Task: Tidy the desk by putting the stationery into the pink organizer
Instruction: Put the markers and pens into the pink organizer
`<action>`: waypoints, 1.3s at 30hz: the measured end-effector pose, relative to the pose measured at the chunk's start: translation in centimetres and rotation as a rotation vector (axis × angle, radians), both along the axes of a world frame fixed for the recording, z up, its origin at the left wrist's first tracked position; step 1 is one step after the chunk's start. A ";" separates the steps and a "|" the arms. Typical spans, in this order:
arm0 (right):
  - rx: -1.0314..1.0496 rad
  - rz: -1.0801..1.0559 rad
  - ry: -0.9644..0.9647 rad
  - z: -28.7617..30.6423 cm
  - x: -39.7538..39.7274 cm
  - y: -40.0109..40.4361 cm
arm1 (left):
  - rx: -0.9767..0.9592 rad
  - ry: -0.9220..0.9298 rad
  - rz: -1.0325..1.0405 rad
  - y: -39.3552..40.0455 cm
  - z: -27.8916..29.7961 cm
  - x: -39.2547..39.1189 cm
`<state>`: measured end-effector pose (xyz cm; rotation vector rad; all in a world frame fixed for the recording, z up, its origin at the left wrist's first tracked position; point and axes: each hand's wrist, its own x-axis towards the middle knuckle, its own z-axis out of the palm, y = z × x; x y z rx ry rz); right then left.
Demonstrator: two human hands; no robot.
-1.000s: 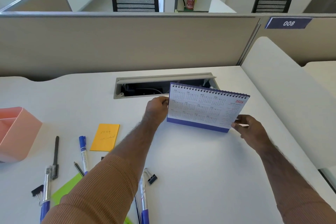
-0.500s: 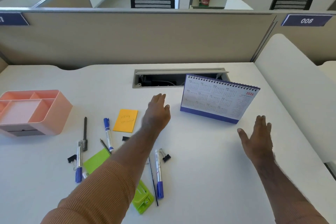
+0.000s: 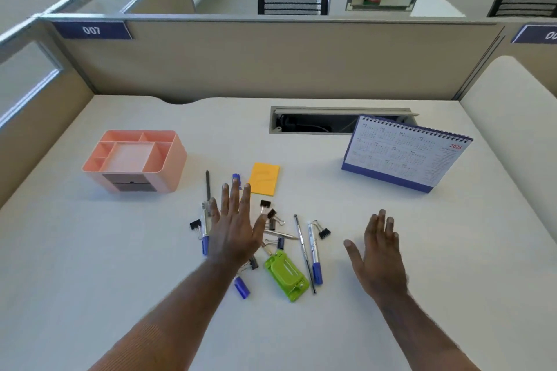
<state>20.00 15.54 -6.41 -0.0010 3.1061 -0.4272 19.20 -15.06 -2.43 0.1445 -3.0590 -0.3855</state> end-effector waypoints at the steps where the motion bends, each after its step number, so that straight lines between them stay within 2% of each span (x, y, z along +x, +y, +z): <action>1: 0.008 0.009 -0.005 -0.1 0.5 -1.1 | -0.025 -0.011 0.006 -0.9 -0.2 0.6; 4: 0.037 0.025 -0.030 -0.5 1.4 -3.9 | -0.095 -0.054 -0.017 -3.4 -0.9 1.9; 10: 0.133 -0.008 -0.045 -0.7 2.5 -8.1 | -0.086 -0.080 -0.018 -6.9 -1.9 2.8; 17: 0.210 -0.093 0.053 0.3 2.1 -10.2 | -0.041 -0.105 -0.041 -8.5 -2.4 3.0; 22: 0.200 -0.200 -0.057 0.7 1.1 -11.0 | 0.017 -0.098 -0.051 -9.0 -2.2 2.7; 25: 0.152 -0.225 -0.104 1.1 0.7 -11.2 | 0.114 -0.096 -0.055 -8.7 -1.7 2.4; 28: -0.062 -0.249 -0.099 2.4 0.8 -11.7 | 0.276 -0.076 -0.086 -8.0 -1.0 2.5; 32: -0.607 -0.291 -0.041 5.6 0.0 -13.9 | 0.610 -0.039 -0.085 -6.0 0.5 3.1; 36: -1.226 -0.323 -0.191 8.4 -1.2 -17.6 | 1.131 -0.259 0.081 -4.7 2.5 3.3; 39: -1.435 -0.296 -0.240 9.2 -0.9 -19.7 | 1.557 -0.341 0.297 -5.7 3.4 3.2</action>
